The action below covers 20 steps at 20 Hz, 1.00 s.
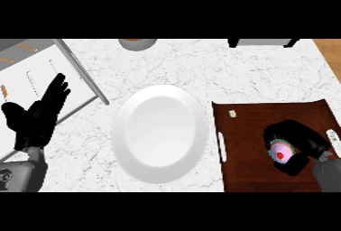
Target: Pick the cupcake from the tray and place it in the plate
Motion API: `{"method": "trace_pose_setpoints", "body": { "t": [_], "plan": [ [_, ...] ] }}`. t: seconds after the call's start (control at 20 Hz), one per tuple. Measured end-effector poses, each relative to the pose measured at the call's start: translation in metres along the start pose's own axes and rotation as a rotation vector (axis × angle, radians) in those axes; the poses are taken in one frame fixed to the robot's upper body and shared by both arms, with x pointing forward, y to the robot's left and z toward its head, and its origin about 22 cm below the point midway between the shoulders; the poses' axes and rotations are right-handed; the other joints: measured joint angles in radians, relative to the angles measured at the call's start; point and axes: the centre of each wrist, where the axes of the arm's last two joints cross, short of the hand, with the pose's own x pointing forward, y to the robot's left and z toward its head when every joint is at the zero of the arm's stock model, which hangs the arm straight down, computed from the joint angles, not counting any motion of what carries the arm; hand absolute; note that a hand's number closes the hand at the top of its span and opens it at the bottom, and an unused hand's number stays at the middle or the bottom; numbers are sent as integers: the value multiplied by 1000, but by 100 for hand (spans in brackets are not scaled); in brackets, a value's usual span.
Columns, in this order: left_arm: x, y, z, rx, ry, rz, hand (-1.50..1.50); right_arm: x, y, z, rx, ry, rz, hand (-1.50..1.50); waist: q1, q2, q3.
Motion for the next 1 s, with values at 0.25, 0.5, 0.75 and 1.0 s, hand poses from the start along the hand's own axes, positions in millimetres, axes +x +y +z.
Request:
{"method": "trace_pose_setpoints", "body": {
  "t": [0.25,0.5,0.75,1.0],
  "plan": [
    [7,-8,-7,-45,-17,13,0,106,45,-64,78,-193,70,150,35,-3,-21],
    [7,-13,-10,-60,3,16,0,211,73,-89,-1,-302,131,150,48,-2,-10],
    [3,-11,-10,-57,24,14,0,280,78,-76,-261,-340,144,150,41,-8,0],
    [0,-7,-6,-39,35,6,0,322,75,-56,-554,-303,133,150,22,-13,4]
  ]
}}
